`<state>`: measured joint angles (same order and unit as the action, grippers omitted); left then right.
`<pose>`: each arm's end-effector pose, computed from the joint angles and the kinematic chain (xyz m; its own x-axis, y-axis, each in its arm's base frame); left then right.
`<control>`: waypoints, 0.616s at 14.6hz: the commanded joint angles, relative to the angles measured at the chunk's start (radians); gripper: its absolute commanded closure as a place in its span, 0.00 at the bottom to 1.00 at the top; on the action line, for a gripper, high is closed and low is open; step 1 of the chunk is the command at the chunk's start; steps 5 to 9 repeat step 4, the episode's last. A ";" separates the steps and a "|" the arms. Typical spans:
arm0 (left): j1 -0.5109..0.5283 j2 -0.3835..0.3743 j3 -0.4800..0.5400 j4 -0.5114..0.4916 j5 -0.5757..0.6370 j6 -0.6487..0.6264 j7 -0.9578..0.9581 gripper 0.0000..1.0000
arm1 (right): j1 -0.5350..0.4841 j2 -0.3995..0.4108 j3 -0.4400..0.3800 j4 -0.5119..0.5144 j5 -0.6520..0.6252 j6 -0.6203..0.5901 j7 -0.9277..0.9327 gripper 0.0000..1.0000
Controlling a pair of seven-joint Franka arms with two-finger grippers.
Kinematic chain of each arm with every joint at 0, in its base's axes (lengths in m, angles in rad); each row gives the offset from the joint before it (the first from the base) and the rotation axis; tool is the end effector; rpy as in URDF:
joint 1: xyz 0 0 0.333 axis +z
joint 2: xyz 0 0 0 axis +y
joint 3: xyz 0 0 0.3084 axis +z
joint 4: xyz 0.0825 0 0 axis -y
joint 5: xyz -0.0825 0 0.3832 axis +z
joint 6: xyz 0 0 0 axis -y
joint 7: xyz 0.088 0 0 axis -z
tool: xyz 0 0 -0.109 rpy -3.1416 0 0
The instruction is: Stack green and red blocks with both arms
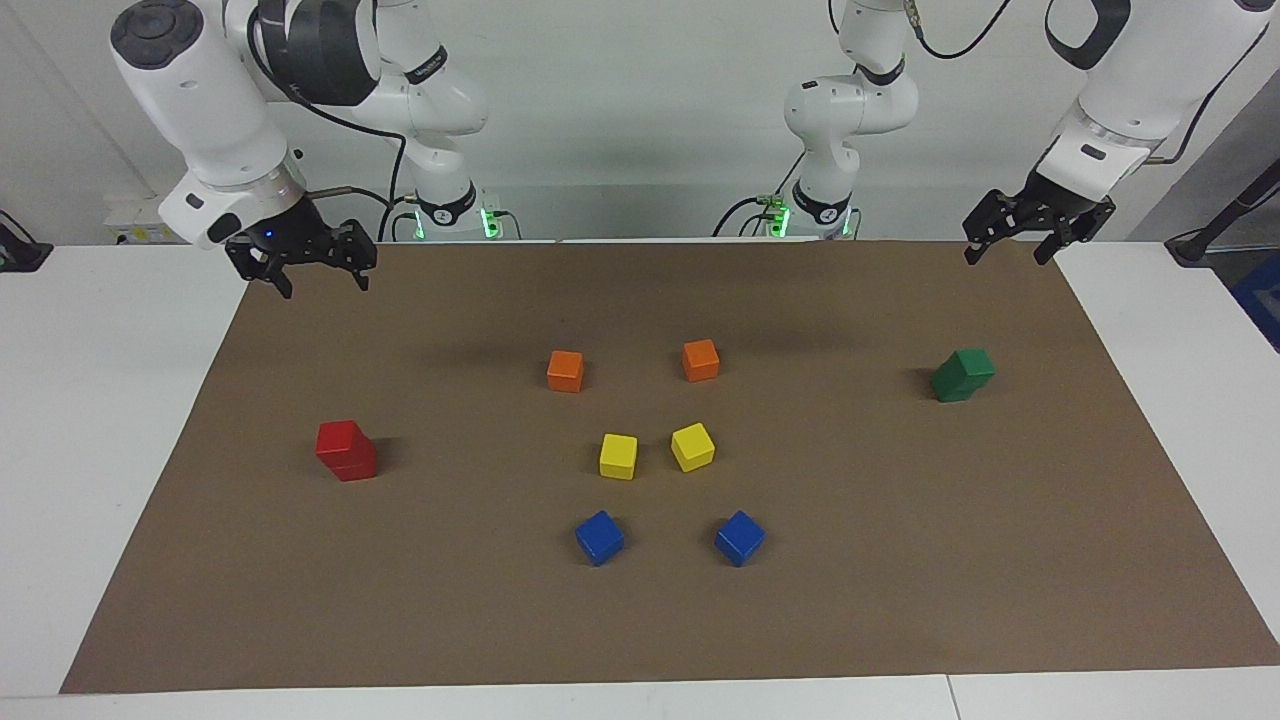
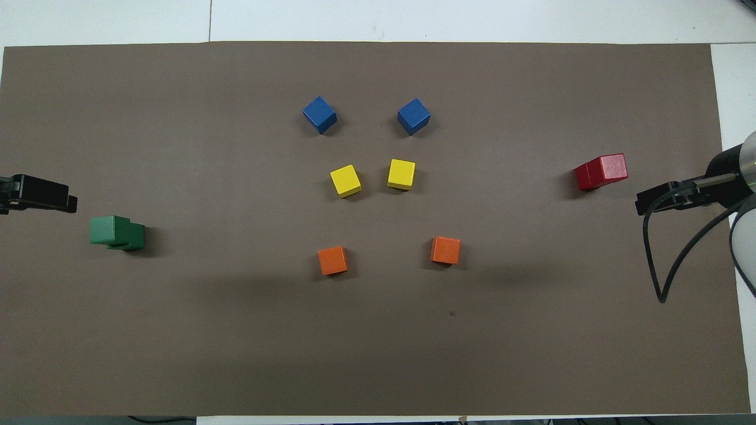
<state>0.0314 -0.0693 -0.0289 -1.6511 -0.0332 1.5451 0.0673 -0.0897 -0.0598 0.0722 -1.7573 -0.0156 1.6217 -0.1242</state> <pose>0.5290 -0.0029 0.6125 0.9973 -0.0654 -0.0345 -0.0643 -0.9974 0.0336 0.5339 -0.0100 0.5638 0.9912 0.1069 -0.0778 0.1080 -0.9941 0.0102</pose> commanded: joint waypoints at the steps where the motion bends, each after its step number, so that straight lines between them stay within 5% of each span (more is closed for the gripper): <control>1: -0.001 -0.014 0.006 -0.018 -0.017 0.020 0.009 0.00 | -0.018 -0.032 0.003 -0.036 -0.001 0.014 0.012 0.00; 9: -0.001 -0.014 0.006 -0.016 -0.017 0.021 0.009 0.00 | -0.033 -0.034 0.001 -0.037 -0.001 0.009 0.012 0.00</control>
